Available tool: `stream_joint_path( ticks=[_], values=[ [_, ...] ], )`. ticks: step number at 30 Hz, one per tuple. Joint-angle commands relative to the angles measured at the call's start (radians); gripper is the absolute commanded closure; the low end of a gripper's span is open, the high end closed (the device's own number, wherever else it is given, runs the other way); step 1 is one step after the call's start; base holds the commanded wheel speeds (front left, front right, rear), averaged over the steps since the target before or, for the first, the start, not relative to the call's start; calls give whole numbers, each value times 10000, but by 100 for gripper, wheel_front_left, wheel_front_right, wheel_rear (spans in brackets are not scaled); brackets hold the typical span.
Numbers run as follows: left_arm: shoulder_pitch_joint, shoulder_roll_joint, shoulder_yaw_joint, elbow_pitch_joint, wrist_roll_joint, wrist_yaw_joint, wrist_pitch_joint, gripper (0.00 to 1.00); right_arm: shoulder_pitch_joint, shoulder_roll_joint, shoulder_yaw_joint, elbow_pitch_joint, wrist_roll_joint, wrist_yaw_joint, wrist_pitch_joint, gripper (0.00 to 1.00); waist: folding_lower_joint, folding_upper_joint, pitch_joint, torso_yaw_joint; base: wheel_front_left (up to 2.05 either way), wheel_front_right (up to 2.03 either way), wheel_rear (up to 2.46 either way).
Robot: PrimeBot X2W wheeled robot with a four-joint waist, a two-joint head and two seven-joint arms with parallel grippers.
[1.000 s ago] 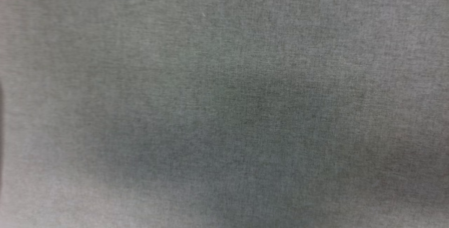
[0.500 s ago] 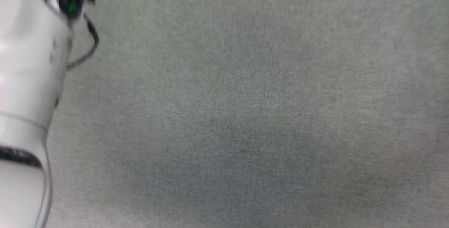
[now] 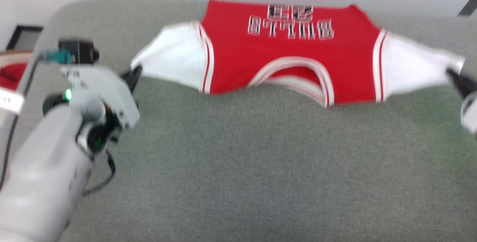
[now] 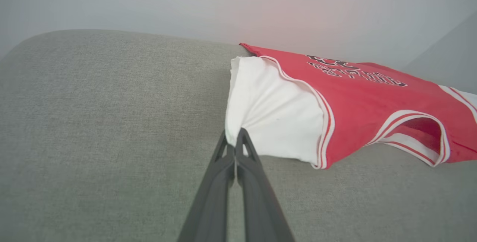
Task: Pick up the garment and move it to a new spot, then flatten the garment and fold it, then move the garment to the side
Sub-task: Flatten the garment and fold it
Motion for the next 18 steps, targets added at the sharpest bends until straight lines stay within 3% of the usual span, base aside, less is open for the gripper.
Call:
stream_joint_path(
  ticks=[1,6,12,18],
  values=[
    [543,278,40,-361,-111,208,43,100,517,-156,-122,-181,160,-10,81,100,0,0,-1120,-71,0,0,0],
    [2778,1216,123,-2838,-497,1253,387,100,2607,-415,-458,-1149,429,-10,600,100,0,0,-1524,-54,0,0,0],
    [5552,2506,481,-6178,-1174,2974,638,100,4808,-731,-1319,-2310,542,-10,1431,100,0,0,-1638,-72,0,0,0],
    [7808,3347,905,-8808,-1744,4396,418,100,6792,-768,-2450,-3474,459,-10,2490,100,0,0,-1538,-84,0,0,0]
  ],
)
